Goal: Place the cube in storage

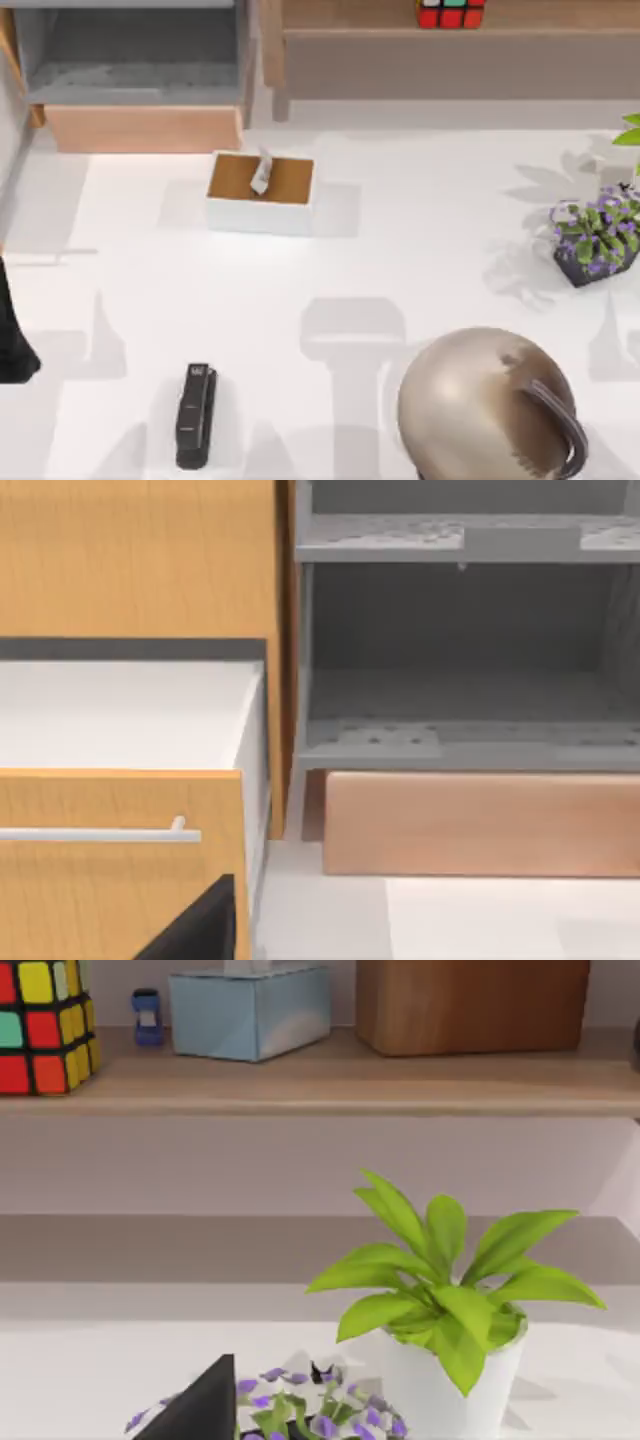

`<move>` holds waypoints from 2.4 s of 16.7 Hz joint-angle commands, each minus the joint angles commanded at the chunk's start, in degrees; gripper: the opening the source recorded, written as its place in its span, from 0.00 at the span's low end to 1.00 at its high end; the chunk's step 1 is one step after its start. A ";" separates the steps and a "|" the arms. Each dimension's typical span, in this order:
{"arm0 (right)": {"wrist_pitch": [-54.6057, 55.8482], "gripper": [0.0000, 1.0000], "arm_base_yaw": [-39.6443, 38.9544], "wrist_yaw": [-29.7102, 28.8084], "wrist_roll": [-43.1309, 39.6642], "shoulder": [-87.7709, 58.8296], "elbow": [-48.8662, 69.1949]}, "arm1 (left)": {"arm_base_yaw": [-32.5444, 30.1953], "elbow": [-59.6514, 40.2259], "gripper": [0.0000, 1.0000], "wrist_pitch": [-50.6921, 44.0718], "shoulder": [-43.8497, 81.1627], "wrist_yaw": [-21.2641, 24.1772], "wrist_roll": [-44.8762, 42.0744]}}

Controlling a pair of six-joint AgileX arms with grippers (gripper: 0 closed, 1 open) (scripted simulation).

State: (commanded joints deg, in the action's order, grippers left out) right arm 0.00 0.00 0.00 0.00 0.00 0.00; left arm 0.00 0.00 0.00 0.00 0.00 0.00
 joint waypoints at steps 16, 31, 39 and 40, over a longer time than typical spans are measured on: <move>0.00 1.00 0.00 0.00 0.00 0.00 0.00 | -22.55 -46.23 1.00 18.41 59.62 -21.47 -0.95; 0.00 1.00 0.00 0.00 0.00 0.00 0.00 | -49.31 -100.41 1.00 39.36 138.87 -46.73 -0.98; 0.00 1.00 0.00 0.00 0.00 0.00 0.00 | -50.04 -101.95 1.00 39.59 141.17 -47.38 -0.84; 0.00 1.00 0.00 0.00 0.00 0.00 0.00 | -49.92 -102.69 1.00 39.31 141.53 -47.22 -0.82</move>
State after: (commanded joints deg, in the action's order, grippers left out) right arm 0.00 0.00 0.00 0.00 0.00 0.00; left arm -49.92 -102.69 39.31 141.53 -47.22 -0.82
